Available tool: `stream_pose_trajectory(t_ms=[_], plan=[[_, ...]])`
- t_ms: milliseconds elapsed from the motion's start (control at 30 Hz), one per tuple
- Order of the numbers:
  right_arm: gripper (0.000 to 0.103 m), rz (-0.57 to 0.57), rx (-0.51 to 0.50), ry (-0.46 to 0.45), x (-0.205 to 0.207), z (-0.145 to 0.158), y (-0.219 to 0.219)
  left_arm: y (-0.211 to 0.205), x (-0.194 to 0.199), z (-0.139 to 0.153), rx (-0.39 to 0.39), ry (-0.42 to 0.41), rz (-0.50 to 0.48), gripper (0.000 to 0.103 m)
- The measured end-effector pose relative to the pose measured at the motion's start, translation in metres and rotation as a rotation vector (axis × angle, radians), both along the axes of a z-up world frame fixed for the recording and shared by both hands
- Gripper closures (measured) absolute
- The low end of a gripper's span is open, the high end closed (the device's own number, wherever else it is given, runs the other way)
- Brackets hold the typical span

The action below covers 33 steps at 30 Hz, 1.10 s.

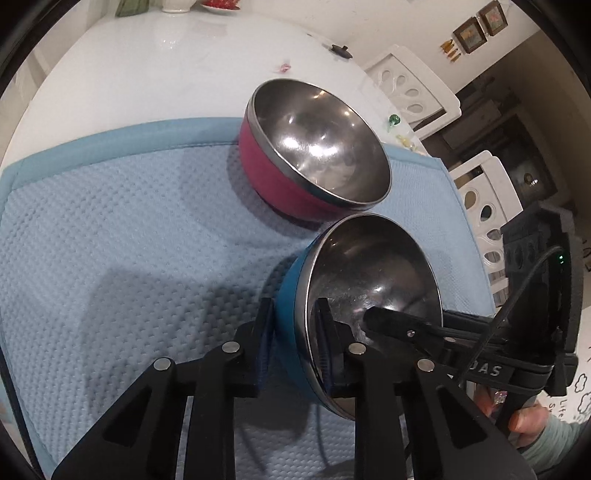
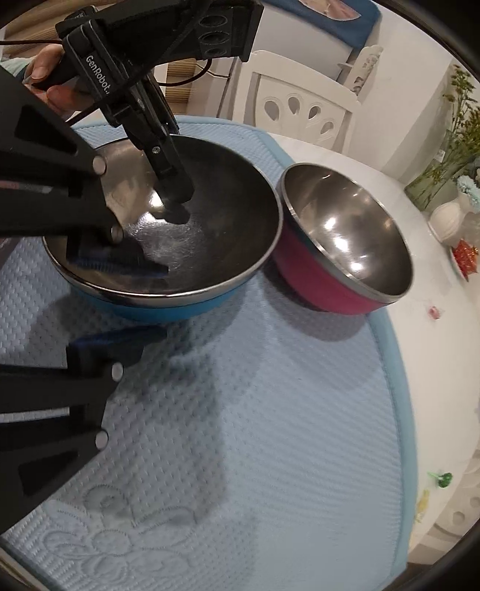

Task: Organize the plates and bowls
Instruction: 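Grasp the rim of the blue-bottomed steel bowl with both tools, then carry the blue steel bowl with both tools and lower it into the pink bowl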

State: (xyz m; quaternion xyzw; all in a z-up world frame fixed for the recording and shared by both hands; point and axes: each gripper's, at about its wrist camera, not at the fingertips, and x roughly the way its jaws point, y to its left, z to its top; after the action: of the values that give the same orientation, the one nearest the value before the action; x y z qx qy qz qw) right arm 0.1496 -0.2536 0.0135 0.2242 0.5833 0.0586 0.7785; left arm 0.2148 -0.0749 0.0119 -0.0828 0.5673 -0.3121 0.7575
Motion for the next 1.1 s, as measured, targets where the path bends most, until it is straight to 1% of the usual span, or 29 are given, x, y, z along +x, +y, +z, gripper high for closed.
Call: stream_pose_trajectory(t_ms=[133, 233, 300, 367, 467, 633, 767, 867, 967, 1100], plan=[[0.084, -0.009, 0.008, 0.011, -0.002, -0.001, 0.0, 0.0, -0.002, 0.003, 0.019, -0.002, -0.001, 0.084], [0.084, -0.017, 0.021, 0.014, -0.006, 0.003, -0.002, -0.005, -0.006, 0.007, 0.064, -0.026, -0.015, 0.084], [0.084, -0.014, 0.008, 0.009, -0.009, 0.011, -0.002, -0.006, -0.01, 0.014, 0.074, -0.043, -0.017, 0.084], [0.084, -0.011, -0.009, -0.002, -0.012, 0.023, 0.0, -0.005, -0.012, 0.021, 0.062, -0.056, -0.01, 0.084], [0.084, -0.01, -0.012, -0.016, -0.017, 0.038, 0.003, 0.001, -0.019, 0.042, 0.03, -0.082, 0.014, 0.084], [0.084, -0.013, 0.014, -0.031, -0.03, 0.063, 0.013, 0.012, -0.038, 0.075, 0.01, -0.138, 0.059, 0.084], [0.084, -0.033, 0.085, -0.053, -0.051, 0.087, 0.014, 0.019, -0.058, 0.105, -0.015, -0.185, 0.091, 0.084], [0.083, -0.044, 0.15, -0.067, -0.066, 0.104, 0.016, 0.029, -0.08, 0.131, -0.059, -0.221, 0.118, 0.084], [0.083, -0.047, 0.199, -0.083, -0.082, 0.121, 0.021, 0.037, -0.103, 0.152, -0.091, -0.259, 0.133, 0.084], [0.081, -0.03, 0.226, -0.103, -0.11, 0.139, 0.026, 0.031, -0.129, 0.168, -0.09, -0.298, 0.155, 0.084]])
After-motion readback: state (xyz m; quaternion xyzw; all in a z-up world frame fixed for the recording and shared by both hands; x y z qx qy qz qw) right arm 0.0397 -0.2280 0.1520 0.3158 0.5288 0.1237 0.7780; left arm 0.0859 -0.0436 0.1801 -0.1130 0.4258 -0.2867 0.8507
